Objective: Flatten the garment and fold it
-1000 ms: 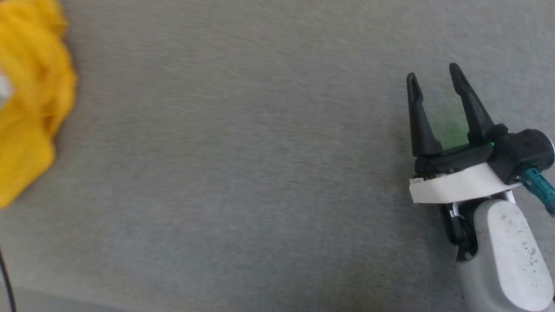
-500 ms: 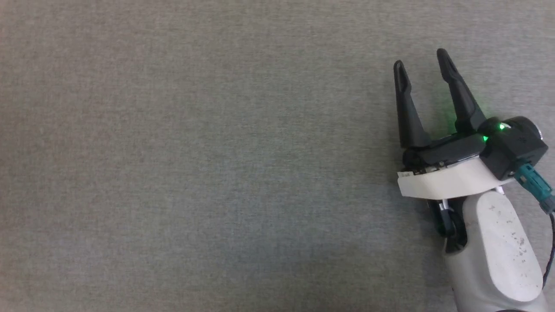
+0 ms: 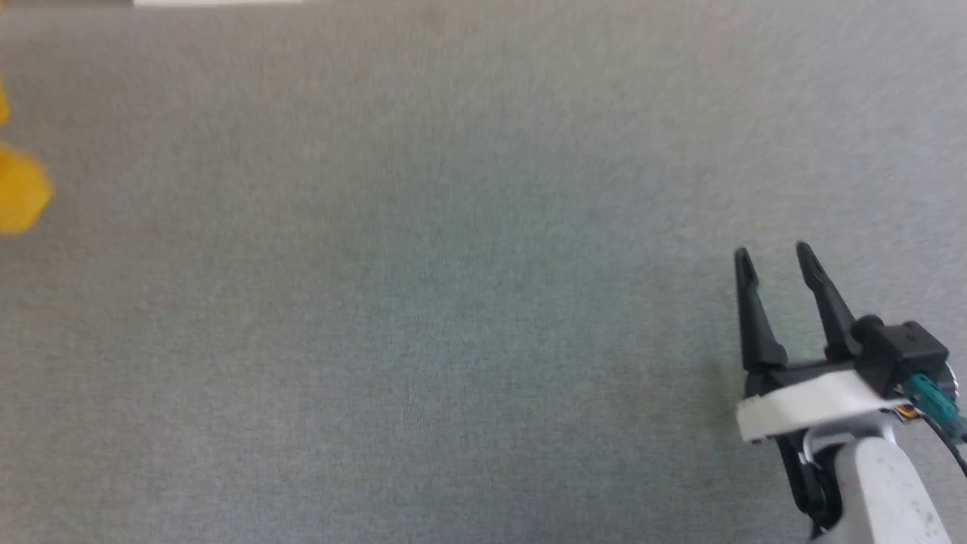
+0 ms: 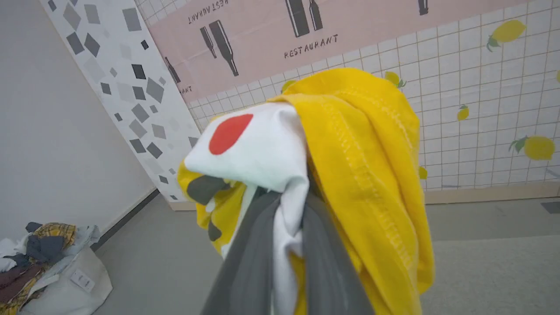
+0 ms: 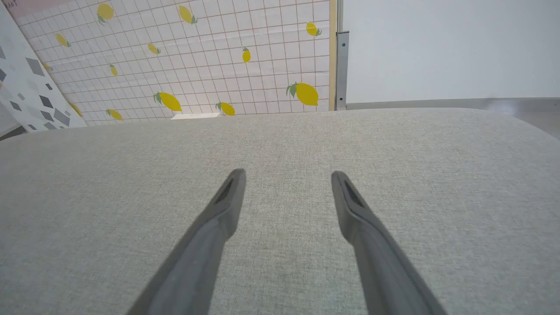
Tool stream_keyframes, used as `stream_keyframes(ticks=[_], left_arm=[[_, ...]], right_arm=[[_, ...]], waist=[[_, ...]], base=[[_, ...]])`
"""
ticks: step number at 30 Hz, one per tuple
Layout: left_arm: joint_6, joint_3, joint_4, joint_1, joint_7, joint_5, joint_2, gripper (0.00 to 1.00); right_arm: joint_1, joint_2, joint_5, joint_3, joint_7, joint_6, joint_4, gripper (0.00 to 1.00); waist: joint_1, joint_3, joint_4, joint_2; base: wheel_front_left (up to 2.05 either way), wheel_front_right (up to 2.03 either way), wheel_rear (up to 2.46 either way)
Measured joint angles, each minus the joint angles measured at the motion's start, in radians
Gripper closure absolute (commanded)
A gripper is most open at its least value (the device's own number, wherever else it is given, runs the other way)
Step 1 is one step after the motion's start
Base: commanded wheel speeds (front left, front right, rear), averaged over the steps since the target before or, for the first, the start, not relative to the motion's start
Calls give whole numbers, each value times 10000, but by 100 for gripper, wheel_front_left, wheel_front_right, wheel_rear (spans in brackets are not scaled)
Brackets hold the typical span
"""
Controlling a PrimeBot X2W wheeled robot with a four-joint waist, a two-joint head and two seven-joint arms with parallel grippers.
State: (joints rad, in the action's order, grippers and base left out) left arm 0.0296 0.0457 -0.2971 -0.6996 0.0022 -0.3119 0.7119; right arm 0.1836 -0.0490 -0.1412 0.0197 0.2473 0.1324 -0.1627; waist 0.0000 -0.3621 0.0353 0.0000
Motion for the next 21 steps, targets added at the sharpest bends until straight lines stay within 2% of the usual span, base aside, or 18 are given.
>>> stream_keyframes(ticks=[4, 8, 9, 12, 16, 21], left_arm=[[-407, -1005, 752, -759, -46, 267, -577, 100], [-642, -2288, 1521, -1063, 408, 146, -2042, 100], [-650, -2907, 1910, -1022, 644, 96, -2834, 100], [-738, -3668, 2148, -814, 863, -52, -3641, 100], [-949, -4669, 1645, 20, 1342, -345, -4378, 100], [-982, -5411, 151, 1067, 2592, -729, -4863, 100]], right_arm=[[-407, -2, 2, 389, -10, 0, 86, 0], [-681, -2, 2, 593, -119, 0, 288, 0], [-785, -6, 2, 650, -217, 0, 445, 0], [-827, -4, 0, 625, -311, 0, 598, 0], [-827, -4, -35, 520, -374, 0, 731, 0], [-827, -6, -182, 380, -418, 0, 757, 0]], waist=[[-1, 898, 161, 0], [0, 1617, 400, 0], [-1, 1901, 562, 0], [-1, 2128, 852, 0], [-1, 2255, 1226, 1], [-1, 2226, 1508, 1]], base=[[0, 0, 0], [0, 0, 0], [0, 0, 0], [0, 0, 0], [0, 0, 0], [0, 0, 0]])
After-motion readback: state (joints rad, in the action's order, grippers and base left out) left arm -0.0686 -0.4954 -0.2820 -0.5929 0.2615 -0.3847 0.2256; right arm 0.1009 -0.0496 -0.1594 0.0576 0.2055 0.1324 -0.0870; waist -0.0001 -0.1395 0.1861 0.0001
